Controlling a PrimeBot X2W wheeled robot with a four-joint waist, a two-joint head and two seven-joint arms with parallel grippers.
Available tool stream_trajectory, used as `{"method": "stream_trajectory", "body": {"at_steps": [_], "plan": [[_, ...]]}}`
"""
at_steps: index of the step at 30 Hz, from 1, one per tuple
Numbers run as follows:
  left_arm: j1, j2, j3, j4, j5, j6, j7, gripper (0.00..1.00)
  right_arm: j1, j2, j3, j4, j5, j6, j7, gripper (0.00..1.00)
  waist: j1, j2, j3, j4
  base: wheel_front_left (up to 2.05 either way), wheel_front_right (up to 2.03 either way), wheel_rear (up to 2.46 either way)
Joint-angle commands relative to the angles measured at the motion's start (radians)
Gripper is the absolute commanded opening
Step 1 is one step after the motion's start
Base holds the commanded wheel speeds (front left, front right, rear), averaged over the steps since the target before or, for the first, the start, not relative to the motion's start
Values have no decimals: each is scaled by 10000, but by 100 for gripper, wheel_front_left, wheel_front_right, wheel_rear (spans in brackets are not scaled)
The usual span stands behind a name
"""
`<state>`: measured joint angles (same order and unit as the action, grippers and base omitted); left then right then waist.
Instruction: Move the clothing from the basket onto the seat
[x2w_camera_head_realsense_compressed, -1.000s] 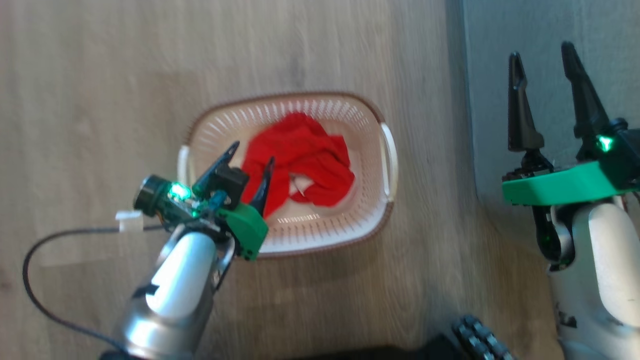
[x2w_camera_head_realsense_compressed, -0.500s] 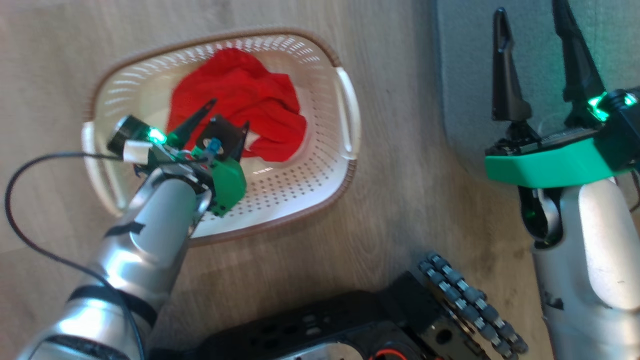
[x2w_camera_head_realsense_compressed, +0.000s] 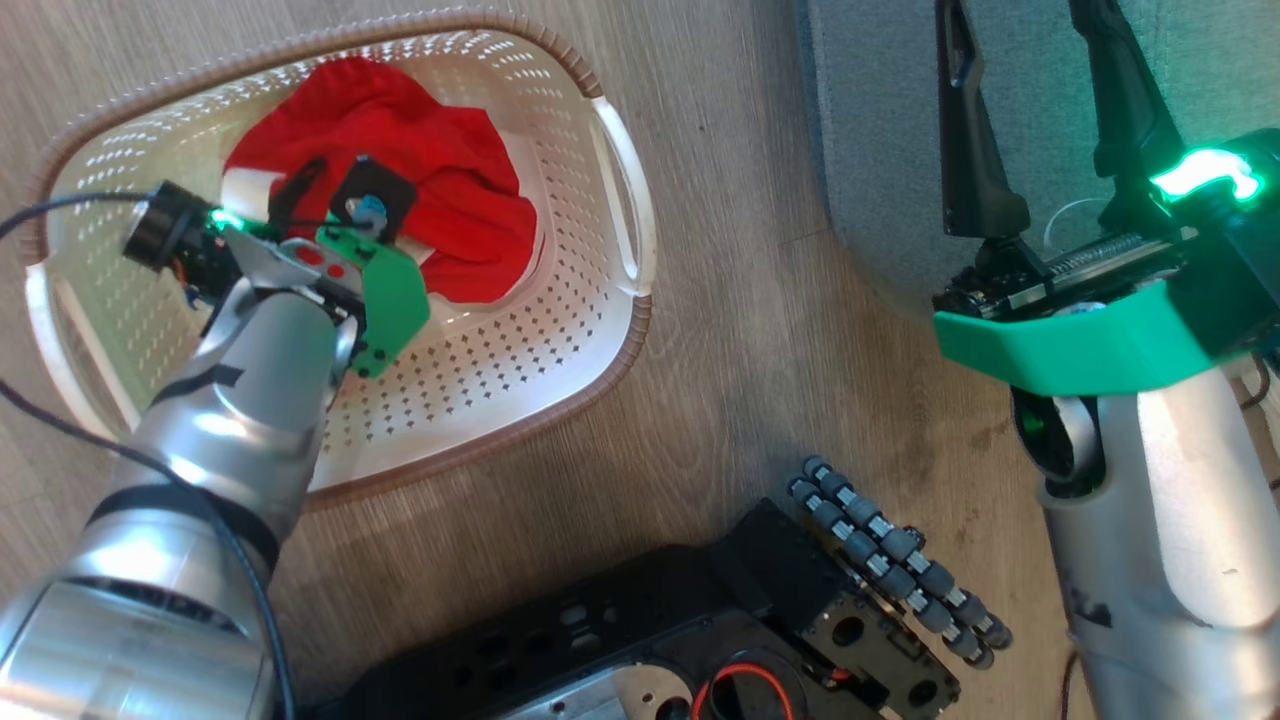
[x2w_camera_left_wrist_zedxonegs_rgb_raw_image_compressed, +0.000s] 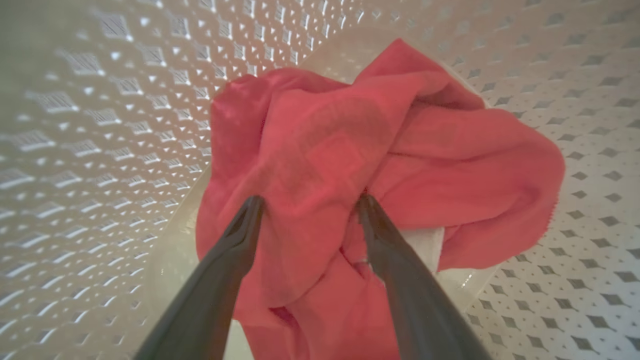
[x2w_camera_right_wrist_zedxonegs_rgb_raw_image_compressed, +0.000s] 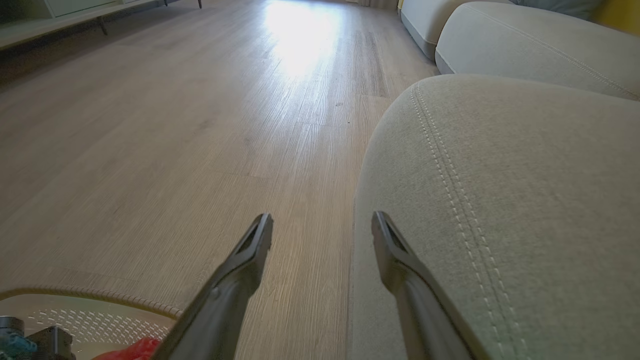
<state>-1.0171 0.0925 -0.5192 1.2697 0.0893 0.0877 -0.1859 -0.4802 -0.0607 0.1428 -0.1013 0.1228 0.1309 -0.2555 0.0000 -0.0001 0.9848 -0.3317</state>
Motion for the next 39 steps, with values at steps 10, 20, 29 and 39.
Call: {"method": "stream_trajectory", "body": {"at_steps": [10,20,29,39], "plan": [[-303,218,-115,171,59,276,964,100,739,103,97,-903,191,-2,-63,100,0,1,321,-24,0,0,0],[-404,355,-486,205,73,-349,1553,100,955,104,29,-1132,327,-2,-63,100,0,1,468,-36,0,0,0],[-401,468,-572,209,-92,-537,1827,0,974,104,109,-1088,391,-2,-63,100,0,1,534,-6,0,0,0],[-252,400,-583,210,-408,-402,1653,0,459,104,194,-922,424,-2,-63,100,0,1,249,37,0,0,0]]}}
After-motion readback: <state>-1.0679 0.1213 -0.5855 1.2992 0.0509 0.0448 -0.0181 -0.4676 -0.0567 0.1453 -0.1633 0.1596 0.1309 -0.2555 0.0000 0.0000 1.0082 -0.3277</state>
